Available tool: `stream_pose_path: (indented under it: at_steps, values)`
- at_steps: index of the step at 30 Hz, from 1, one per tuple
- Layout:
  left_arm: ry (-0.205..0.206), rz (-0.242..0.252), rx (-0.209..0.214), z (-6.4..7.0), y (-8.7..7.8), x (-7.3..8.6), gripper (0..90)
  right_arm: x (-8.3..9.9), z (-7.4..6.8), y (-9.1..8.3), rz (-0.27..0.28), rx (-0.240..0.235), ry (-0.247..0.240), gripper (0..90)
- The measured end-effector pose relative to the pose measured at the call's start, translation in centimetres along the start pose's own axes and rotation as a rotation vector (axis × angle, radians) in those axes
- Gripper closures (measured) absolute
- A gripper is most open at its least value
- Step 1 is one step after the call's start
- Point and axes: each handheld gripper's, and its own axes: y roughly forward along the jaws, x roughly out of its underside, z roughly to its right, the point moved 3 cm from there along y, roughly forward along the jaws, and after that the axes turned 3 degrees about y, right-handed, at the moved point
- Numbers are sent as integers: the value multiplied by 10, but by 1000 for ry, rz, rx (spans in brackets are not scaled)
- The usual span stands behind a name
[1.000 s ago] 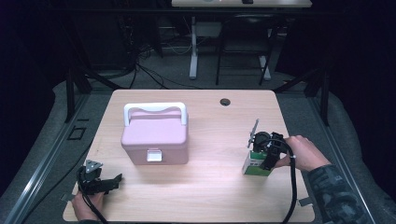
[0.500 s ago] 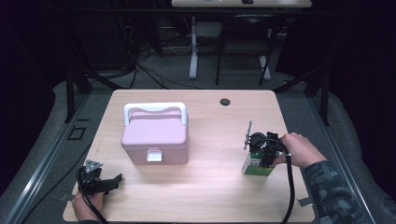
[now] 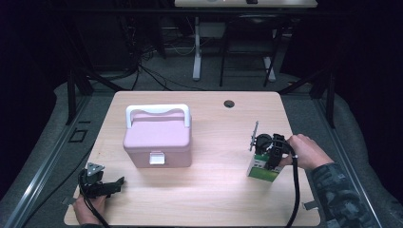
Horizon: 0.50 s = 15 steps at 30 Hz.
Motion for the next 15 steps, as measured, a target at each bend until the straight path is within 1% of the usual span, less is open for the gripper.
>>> stream_pose_path:
  at_steps: [2,3,7,15]
  values:
    - [0,0,0,0,0,0,1,0,0,-1,4,-3,3,622]
    - [0,0,0,0,0,0,1,0,0,-3,7,-5,13,621]
    - [0,0,0,0,0,0,1,1,1,-8,14,1,14,622]
    - [0,0,0,0,0,0,1,5,5,-20,-12,22,37,621]
